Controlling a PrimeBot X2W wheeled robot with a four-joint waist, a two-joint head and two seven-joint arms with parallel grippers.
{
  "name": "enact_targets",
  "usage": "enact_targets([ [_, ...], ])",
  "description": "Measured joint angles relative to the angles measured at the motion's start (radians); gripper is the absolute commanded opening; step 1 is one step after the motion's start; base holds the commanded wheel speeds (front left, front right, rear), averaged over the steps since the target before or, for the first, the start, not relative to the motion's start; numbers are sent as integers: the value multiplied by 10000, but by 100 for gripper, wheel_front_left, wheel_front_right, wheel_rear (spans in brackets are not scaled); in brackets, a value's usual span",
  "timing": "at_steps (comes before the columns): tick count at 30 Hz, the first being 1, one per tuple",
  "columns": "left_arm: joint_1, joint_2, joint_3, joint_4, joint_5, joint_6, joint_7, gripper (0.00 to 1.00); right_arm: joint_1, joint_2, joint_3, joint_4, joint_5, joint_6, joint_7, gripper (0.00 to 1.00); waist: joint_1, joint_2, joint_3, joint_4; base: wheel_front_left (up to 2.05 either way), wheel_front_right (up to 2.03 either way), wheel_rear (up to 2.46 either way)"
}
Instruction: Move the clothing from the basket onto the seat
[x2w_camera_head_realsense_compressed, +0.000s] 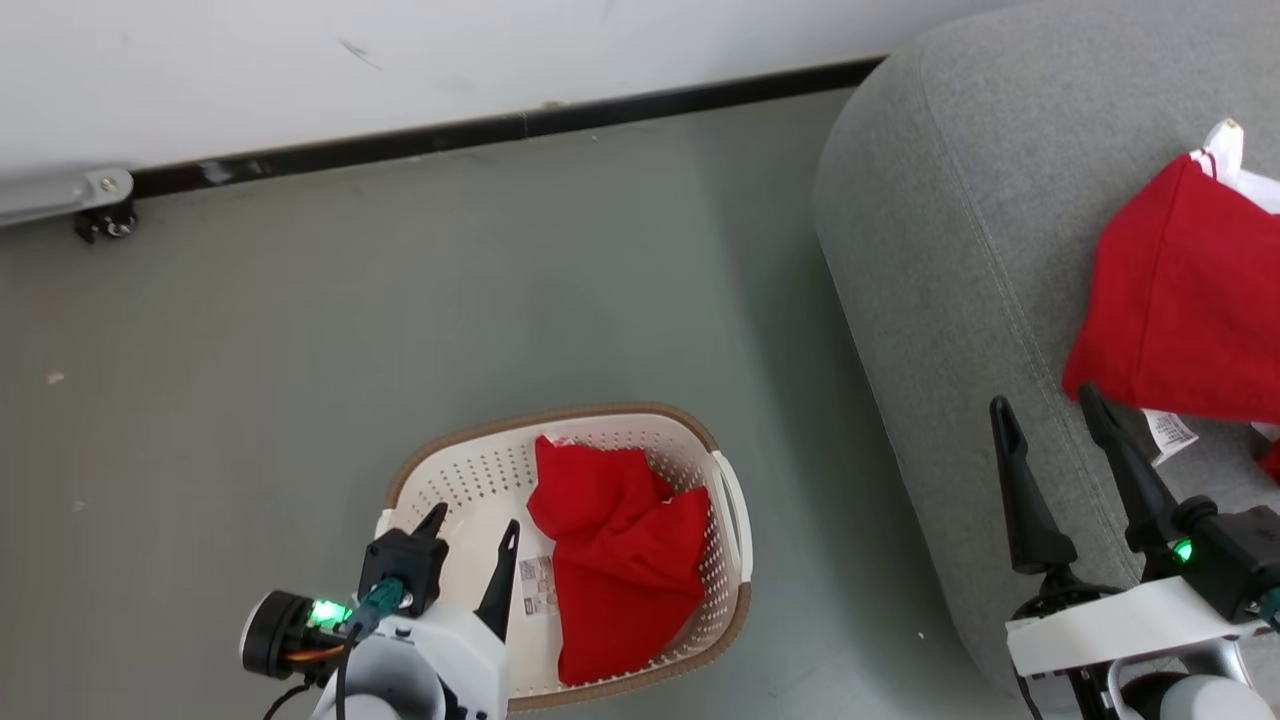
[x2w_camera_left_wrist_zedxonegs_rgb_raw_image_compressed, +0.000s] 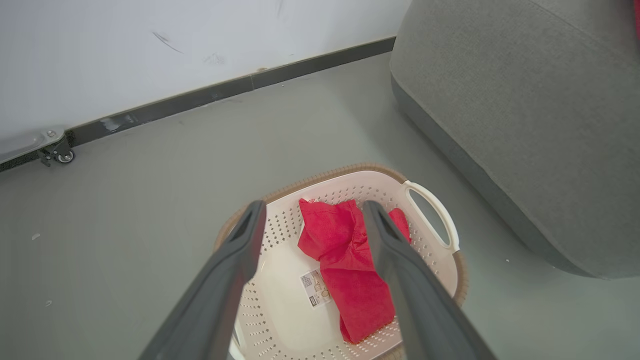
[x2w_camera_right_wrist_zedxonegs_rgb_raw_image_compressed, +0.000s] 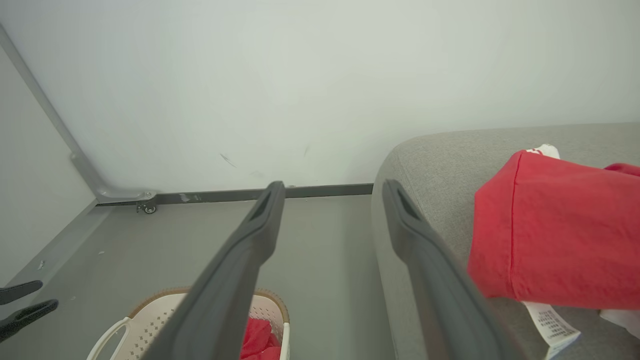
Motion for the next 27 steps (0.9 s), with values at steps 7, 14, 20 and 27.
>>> enact_targets([
  [7, -774, -144, -27, 686, -2, -109, 100, 100, -345, 0, -15, -25, 100, 0, -186, 100, 0, 0, 695, -318, 0, 0, 0],
  [14, -1307, -290, -33, 1273, -2, -194, 267, 100, -782, 0, 40, -25, 295, 0, -351, 100, 0, 0, 1286, -610, 0, 0, 0],
  [20, -1751, -313, 21, 1802, -4, -196, 362, 100, -1084, 0, 217, 29, 437, 0, -451, 100, 0, 0, 1771, -855, 0, 0, 0],
  [27, -2217, -339, 184, 2447, -98, -282, 491, 100, -1381, 0, 301, 125, 589, 0, -629, 100, 0, 0, 2307, -1150, 0, 0, 0],
])
